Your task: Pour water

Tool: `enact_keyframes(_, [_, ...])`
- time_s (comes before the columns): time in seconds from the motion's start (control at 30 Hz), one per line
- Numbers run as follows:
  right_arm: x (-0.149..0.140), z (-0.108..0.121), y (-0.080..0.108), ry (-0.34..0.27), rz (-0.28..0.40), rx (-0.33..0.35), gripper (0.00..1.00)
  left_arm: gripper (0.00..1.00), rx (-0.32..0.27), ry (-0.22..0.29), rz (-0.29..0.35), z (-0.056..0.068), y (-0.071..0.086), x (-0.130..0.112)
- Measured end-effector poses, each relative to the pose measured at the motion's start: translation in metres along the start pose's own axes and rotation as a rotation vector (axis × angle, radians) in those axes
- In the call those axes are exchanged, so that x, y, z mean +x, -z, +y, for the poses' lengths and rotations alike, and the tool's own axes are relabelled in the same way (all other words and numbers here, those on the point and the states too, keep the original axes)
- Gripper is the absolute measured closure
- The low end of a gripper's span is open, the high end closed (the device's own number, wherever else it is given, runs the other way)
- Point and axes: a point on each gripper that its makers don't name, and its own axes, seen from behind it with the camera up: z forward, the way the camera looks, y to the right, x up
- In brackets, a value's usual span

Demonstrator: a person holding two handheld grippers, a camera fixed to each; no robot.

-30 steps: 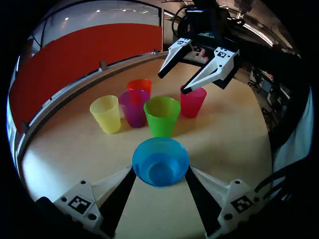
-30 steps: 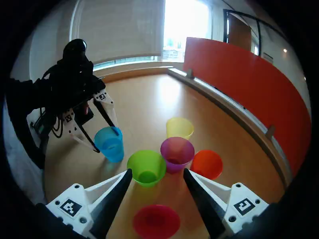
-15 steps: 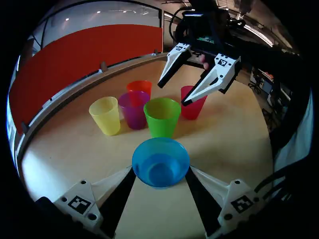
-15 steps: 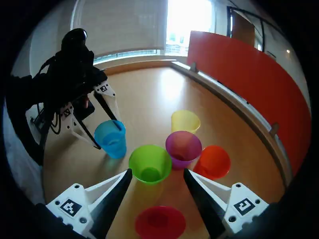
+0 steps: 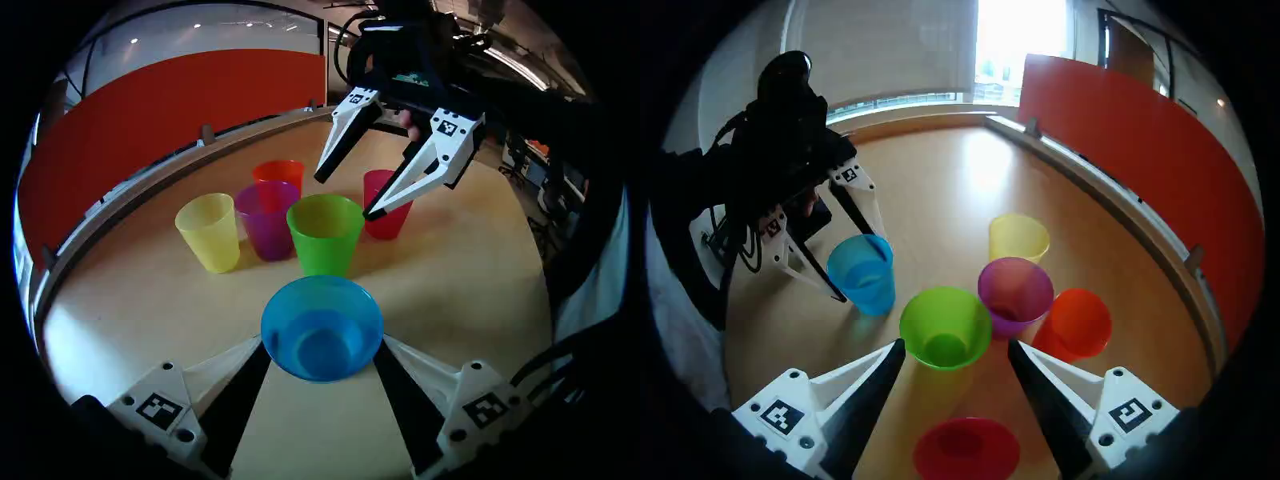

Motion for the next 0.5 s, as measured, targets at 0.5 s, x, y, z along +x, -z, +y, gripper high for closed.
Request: enact_keyframes(0.5, [0.0027, -0.0019, -0.0060, 0.000, -0.011, 0.001, 0.00, 0.16, 0.014, 0.002, 0.013, -0.0010, -0.0045, 0.0030])
